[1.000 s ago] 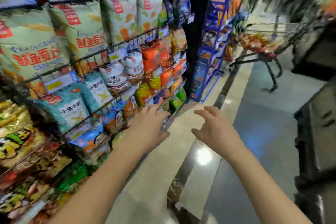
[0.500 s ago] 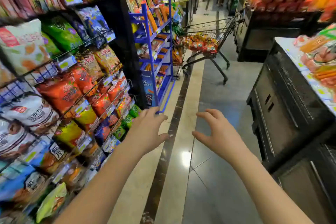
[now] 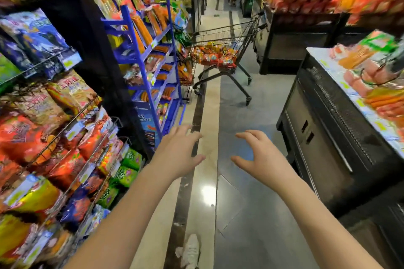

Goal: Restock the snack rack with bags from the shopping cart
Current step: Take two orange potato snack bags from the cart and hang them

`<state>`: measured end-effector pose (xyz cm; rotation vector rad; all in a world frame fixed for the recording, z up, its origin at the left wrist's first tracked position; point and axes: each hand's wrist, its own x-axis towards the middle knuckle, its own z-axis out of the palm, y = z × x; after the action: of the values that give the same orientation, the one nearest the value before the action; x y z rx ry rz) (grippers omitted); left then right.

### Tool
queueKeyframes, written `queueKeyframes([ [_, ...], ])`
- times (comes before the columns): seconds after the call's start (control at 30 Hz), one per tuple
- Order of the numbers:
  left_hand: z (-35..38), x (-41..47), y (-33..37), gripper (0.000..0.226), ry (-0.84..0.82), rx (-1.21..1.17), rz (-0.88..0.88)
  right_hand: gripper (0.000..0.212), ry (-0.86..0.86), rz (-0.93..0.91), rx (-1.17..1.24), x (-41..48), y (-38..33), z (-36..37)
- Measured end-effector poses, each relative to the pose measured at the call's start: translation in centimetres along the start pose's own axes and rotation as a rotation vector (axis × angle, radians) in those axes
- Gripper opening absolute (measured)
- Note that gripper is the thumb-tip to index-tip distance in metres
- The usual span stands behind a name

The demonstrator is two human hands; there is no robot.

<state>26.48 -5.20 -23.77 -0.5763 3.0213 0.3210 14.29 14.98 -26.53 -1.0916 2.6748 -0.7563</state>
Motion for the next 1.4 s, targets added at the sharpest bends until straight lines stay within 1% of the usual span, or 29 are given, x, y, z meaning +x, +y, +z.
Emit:
queueKeyframes([
  [0.13,-1.6,8.4,-4.2,0.065,0.008,-0.016,0.047,0.066,0.015,0.029,0.010,9.0,-0.7,0.3],
  [0.27,-3.6,16.6,-8.1,0.065,-0.031,-0.023,0.078,0.066,0.031,0.050,-0.018,17.2,-1.8,0.2],
  [0.37,-4.9,21.8,-10.0,0.065,-0.033,-0.030,0.102,0.066,0.034,0.077,-0.026,22.3,-1.8,0.1],
  [0.43,-5.4,23.2,-10.4,0.065,-0.025,-0.035,0.114,0.067,0.024,0.074,-0.032,23.6,-1.9,0.0],
  [0.5,-6.0,28.5,-12.0,0.065,-0.018,-0.054,0.116,0.067,0.019,0.094,-0.032,29.0,-1.1,0.2],
  [0.57,-6.6,30.7,-12.3,0.065,-0.008,-0.056,0.131,0.066,0.030,0.077,-0.039,31.1,-0.8,-0.1],
  [0.67,-7.0,36.1,-13.0,0.064,-0.006,-0.057,0.125,0.065,0.043,0.071,-0.032,36.7,0.9,-0.1],
  [0.87,-7.1,48.8,-12.7,0.064,0.004,-0.020,0.116,0.064,0.060,0.028,0.009,48.8,5.8,-0.6],
  [1.1,-9.0,64.3,-10.9,0.062,0.009,0.038,0.104,0.064,0.044,0.014,0.010,63.4,11.9,-3.9],
  [1.27,-10.4,72.1,-10.8,0.064,-0.004,0.049,0.088,0.064,0.041,0.011,0.022,71.2,14.2,-6.5],
  [1.4,-11.0,78.5,-11.8,0.063,-0.013,0.057,0.079,0.064,0.030,0.020,0.031,77.1,15.7,-7.2],
])
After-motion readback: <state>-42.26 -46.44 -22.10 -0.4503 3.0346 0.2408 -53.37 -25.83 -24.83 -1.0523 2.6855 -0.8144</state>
